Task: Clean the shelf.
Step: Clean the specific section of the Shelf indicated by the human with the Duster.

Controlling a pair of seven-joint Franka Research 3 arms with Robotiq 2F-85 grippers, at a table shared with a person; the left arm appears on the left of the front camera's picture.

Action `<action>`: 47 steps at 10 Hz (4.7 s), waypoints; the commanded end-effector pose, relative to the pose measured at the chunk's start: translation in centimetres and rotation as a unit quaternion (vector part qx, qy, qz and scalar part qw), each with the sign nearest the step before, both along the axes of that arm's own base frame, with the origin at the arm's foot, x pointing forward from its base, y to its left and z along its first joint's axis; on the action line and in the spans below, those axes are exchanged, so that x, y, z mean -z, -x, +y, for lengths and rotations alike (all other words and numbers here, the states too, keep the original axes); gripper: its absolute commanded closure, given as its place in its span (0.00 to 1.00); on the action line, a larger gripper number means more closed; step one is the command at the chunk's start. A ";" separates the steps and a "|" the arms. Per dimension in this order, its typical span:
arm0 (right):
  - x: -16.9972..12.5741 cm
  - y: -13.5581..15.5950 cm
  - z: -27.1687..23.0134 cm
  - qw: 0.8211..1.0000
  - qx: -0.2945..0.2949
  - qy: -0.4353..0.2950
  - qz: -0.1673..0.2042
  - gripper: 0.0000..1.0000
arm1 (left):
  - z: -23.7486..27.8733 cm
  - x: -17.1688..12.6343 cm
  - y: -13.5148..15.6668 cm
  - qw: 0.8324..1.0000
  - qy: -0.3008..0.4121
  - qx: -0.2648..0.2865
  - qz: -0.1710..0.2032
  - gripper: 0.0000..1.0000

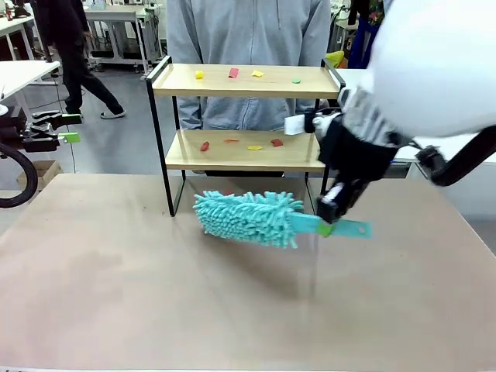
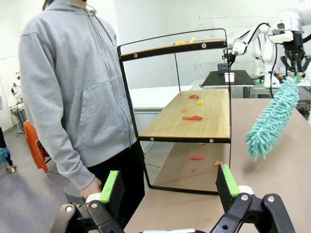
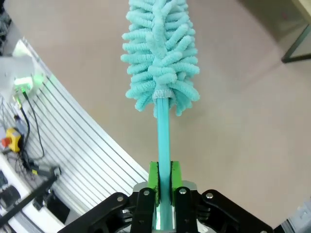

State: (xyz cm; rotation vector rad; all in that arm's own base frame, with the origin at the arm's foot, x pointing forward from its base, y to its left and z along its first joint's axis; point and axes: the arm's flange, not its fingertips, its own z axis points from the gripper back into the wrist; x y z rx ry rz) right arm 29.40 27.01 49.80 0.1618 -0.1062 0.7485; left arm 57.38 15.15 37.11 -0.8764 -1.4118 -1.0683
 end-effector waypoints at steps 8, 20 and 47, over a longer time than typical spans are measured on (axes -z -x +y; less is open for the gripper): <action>5.1 -0.8 12.5 0.974 0.208 -0.019 -0.087 0.87 | 0.0 -0.2 0.1 1.000 -0.003 0.000 -0.001 0.00; 12.3 -4.5 23.4 0.929 0.335 -0.067 -0.141 0.87 | 0.0 -0.2 0.1 1.000 -0.003 0.000 -0.001 0.00; 14.4 -12.6 2.9 0.852 0.518 0.044 -0.062 0.87 | 0.0 -0.2 0.1 1.000 -0.003 0.000 -0.001 0.00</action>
